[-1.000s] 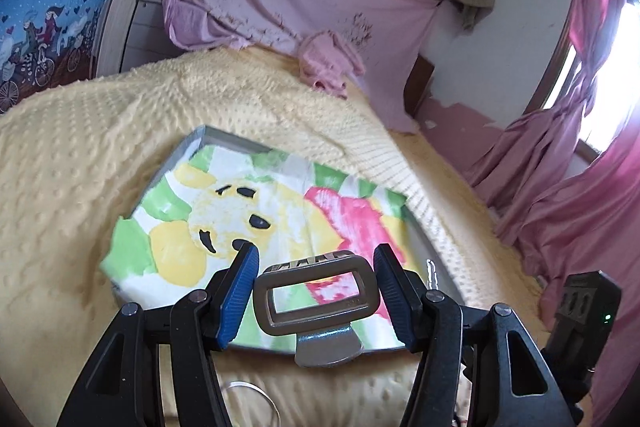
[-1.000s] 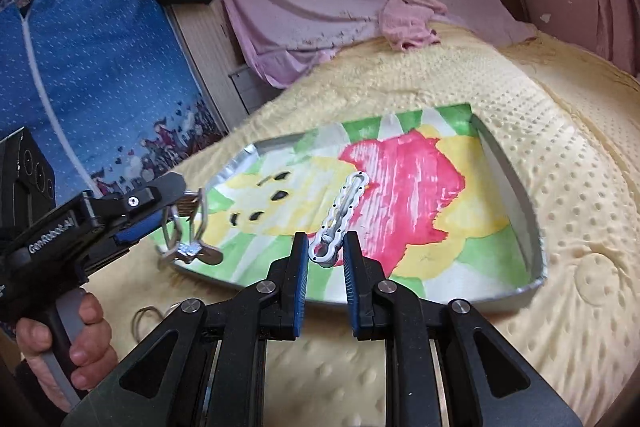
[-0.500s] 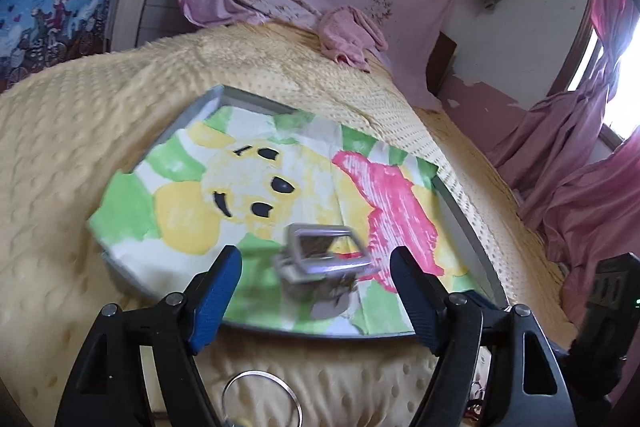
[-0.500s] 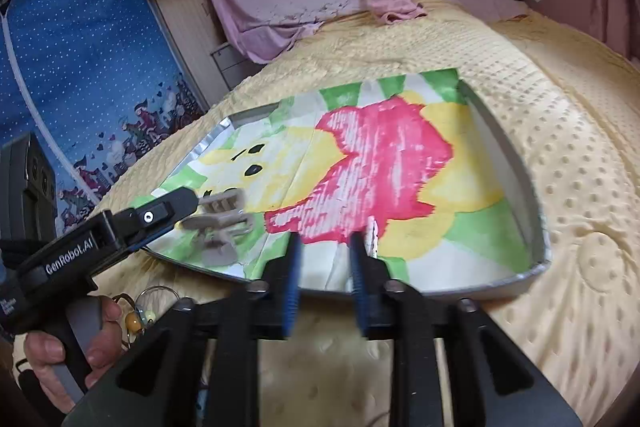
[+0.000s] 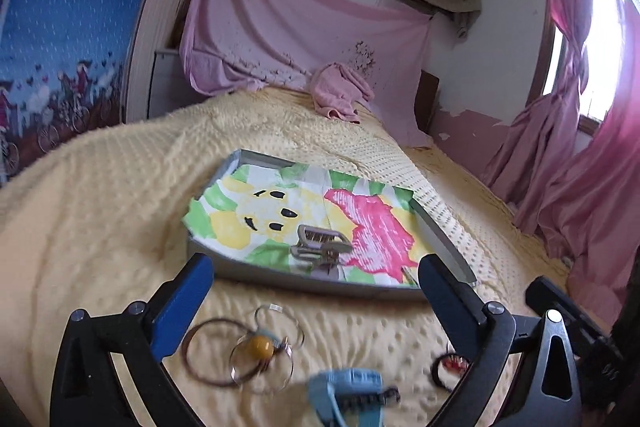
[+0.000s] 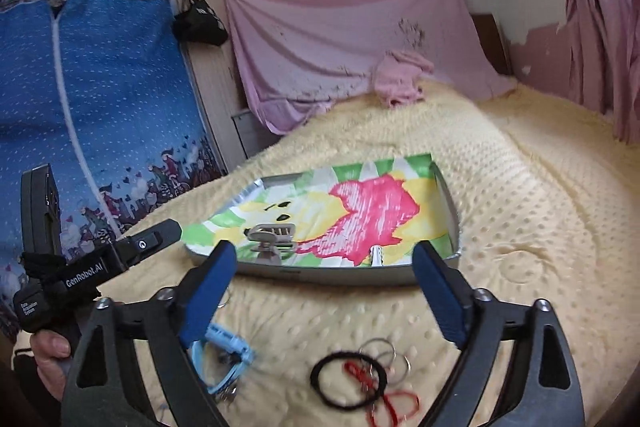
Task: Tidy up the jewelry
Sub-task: 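Grasp the blue watch with the left tool while the right tool grasps the black hair tie, then carry the watch and hair tie into the tray and open both tools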
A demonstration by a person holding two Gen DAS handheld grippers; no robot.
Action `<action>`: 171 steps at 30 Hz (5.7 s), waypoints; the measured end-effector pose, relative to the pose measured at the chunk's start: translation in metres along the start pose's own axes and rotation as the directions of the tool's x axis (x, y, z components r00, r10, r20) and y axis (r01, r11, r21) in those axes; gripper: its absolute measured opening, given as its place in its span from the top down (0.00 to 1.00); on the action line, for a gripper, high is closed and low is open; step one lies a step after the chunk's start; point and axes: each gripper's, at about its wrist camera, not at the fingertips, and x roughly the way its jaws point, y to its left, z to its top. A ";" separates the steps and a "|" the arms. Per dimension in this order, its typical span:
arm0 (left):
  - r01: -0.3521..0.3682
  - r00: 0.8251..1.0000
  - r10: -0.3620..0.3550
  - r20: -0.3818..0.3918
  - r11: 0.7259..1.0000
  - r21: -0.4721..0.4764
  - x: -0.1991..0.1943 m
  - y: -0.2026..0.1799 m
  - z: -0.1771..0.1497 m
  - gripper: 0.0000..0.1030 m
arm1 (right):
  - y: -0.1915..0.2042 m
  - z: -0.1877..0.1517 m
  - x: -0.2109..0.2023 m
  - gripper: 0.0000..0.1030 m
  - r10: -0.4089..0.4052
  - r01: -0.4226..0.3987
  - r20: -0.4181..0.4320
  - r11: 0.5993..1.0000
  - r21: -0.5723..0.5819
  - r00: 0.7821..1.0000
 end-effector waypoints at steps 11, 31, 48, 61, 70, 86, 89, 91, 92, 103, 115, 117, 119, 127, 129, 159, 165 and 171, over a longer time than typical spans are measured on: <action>-0.013 0.997 0.011 0.073 0.999 0.031 -0.066 -0.002 -0.036 0.00 | 0.014 -0.021 -0.078 0.12 -0.032 0.035 0.044 0.997 -0.068 0.999; -0.065 0.998 0.065 0.002 0.977 0.201 -0.086 -0.008 -0.083 0.00 | 0.012 -0.053 -0.093 0.12 -0.149 0.143 -0.058 0.985 -0.102 0.987; 0.044 0.973 0.013 -0.230 0.970 0.240 -0.034 -0.014 -0.093 0.31 | 0.002 -0.074 -0.027 0.54 -0.065 0.047 -0.253 0.996 -0.077 0.965; 0.061 0.946 -0.018 -0.325 0.990 0.123 0.008 -0.009 -0.079 0.68 | 0.013 -0.076 0.024 0.76 0.001 -0.043 -0.338 0.992 -0.117 0.941; 0.009 0.938 0.018 -0.347 0.997 0.077 0.013 -0.002 -0.075 0.93 | 0.014 -0.077 0.040 0.94 0.012 -0.059 -0.379 0.992 -0.114 0.925; 0.058 0.953 -0.017 -0.302 0.990 0.128 -0.024 -0.015 -0.055 0.96 | 0.016 -0.072 0.015 0.95 0.124 -0.156 -0.287 0.984 -0.090 0.950; 0.066 0.954 -0.028 -0.300 0.991 0.118 -0.024 -0.017 -0.051 0.96 | 0.015 -0.070 0.011 0.95 0.129 -0.157 -0.273 0.984 -0.082 0.953; 0.069 0.956 -0.033 -0.293 0.991 0.112 -0.024 -0.019 -0.047 0.96 | 0.014 -0.067 0.009 0.95 0.132 -0.158 -0.264 0.985 -0.077 0.956; 0.072 0.957 -0.039 -0.287 0.992 0.108 -0.023 -0.020 -0.044 0.96 | 0.013 -0.065 0.007 0.95 0.134 -0.158 -0.257 0.985 -0.074 0.957; 0.065 0.976 -0.045 -0.213 0.994 0.091 0.020 -0.033 -0.001 0.96 | 0.010 -0.017 0.017 0.95 0.138 -0.161 -0.190 0.980 -0.114 0.972; -0.112 0.982 0.106 -0.157 0.993 -0.030 0.099 0.012 0.041 0.96 | 0.009 0.027 0.136 0.95 0.160 -0.185 -0.271 0.980 -0.069 0.949; -0.136 0.977 0.128 -0.169 0.990 -0.038 0.110 0.020 0.042 0.96 | 0.011 0.022 0.154 0.95 0.164 -0.185 -0.297 0.982 -0.046 0.941; -0.152 0.973 0.143 -0.180 0.988 -0.035 0.117 0.026 0.040 0.96 | 0.013 0.013 0.167 0.95 0.155 -0.175 -0.318 0.984 -0.036 0.935; -0.164 0.967 0.160 -0.201 0.986 -0.007 0.128 0.031 0.036 0.95 | 0.017 -0.009 0.190 0.95 0.124 -0.147 -0.387 0.989 -0.028 0.914; -0.148 0.969 0.144 -0.201 0.989 -0.005 0.127 0.031 0.035 0.94 | 0.014 -0.009 0.190 0.94 0.127 -0.145 -0.388 0.989 -0.017 0.913; -0.062 0.998 0.062 0.003 0.998 0.015 0.027 0.010 0.019 0.26 | 0.003 0.015 0.043 0.29 0.009 -0.013 -0.064 0.998 -0.062 0.998; -0.037 0.997 0.035 0.061 0.999 0.019 -0.008 0.005 0.010 0.10 | 0.002 0.014 -0.005 0.13 0.010 -0.008 0.037 0.998 -0.064 0.999; -0.024 0.997 0.019 0.075 0.997 0.067 -0.031 -0.002 -0.009 0.05 | 0.004 0.007 -0.042 0.11 -0.011 0.021 0.088 0.993 -0.113 0.996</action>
